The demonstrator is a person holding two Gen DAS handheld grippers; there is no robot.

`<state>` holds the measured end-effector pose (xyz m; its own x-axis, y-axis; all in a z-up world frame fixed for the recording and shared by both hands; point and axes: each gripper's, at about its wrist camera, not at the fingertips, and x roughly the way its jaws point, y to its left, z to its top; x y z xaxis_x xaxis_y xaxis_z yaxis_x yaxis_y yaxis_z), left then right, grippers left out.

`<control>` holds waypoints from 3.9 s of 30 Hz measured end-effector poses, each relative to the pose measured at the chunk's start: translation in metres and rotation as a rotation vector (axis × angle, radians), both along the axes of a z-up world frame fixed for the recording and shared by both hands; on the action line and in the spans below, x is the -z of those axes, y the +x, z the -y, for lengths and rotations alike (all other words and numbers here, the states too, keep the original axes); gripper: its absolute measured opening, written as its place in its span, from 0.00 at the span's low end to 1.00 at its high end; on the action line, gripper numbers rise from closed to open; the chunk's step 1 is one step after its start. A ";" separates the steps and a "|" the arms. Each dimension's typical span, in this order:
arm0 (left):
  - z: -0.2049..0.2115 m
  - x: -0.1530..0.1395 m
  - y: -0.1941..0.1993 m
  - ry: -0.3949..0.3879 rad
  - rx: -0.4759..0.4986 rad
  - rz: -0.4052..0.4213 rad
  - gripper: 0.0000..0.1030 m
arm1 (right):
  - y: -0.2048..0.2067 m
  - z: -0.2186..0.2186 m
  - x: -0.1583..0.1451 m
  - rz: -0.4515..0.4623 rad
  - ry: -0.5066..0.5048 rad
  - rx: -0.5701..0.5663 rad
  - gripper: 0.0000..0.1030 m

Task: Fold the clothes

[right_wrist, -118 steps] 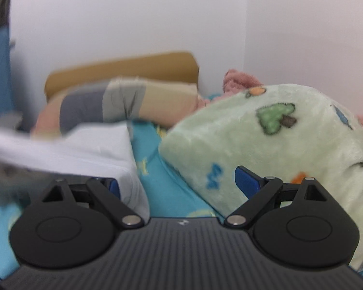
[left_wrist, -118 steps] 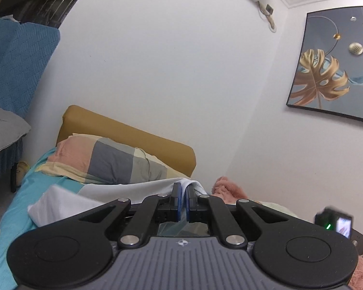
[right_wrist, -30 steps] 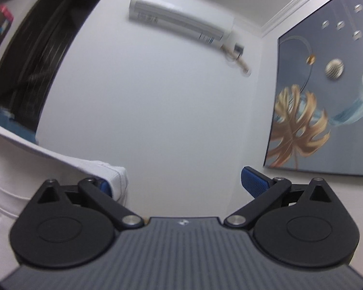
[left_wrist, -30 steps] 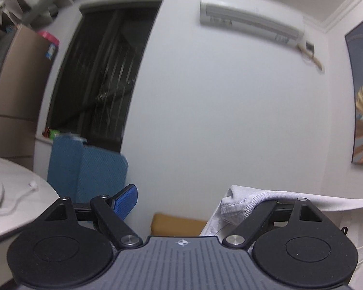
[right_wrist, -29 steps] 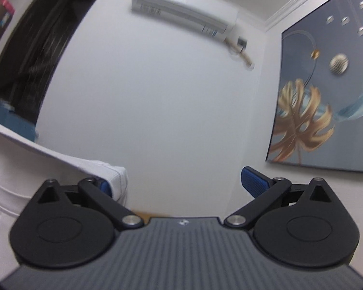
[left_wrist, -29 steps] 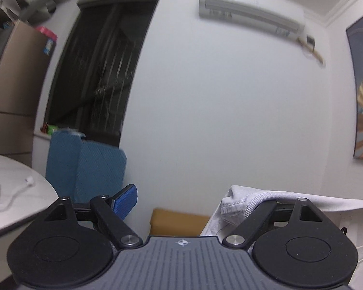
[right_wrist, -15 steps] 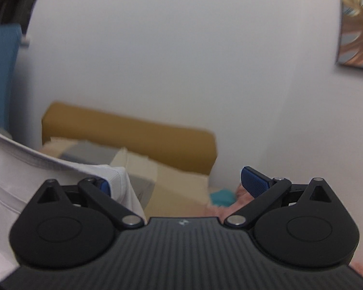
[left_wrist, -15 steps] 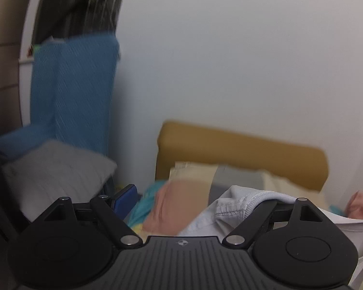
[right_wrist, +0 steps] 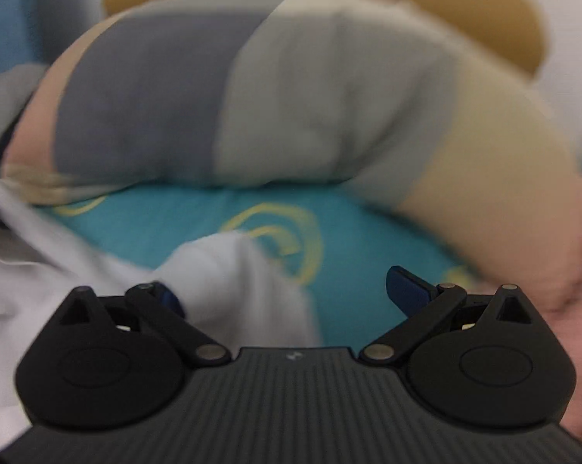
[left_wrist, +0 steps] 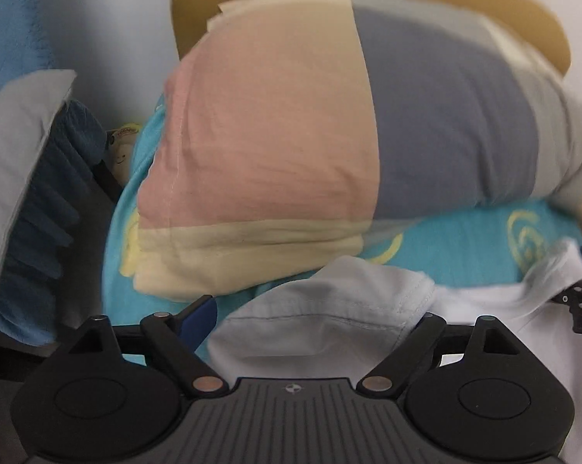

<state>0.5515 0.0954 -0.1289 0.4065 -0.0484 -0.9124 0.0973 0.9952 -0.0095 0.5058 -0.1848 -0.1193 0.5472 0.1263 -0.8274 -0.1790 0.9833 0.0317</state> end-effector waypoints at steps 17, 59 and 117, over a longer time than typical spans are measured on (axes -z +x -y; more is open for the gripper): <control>-0.004 -0.087 -0.089 -0.112 0.077 0.341 0.98 | -0.044 -0.007 -0.052 0.157 0.208 0.083 0.99; -0.135 0.025 -0.300 -0.420 -0.664 0.382 0.65 | -0.367 0.032 -0.082 0.234 0.454 0.236 0.99; -0.156 -0.047 -0.596 -0.278 -0.128 0.131 0.50 | -0.441 0.044 -0.110 0.422 0.219 0.229 0.99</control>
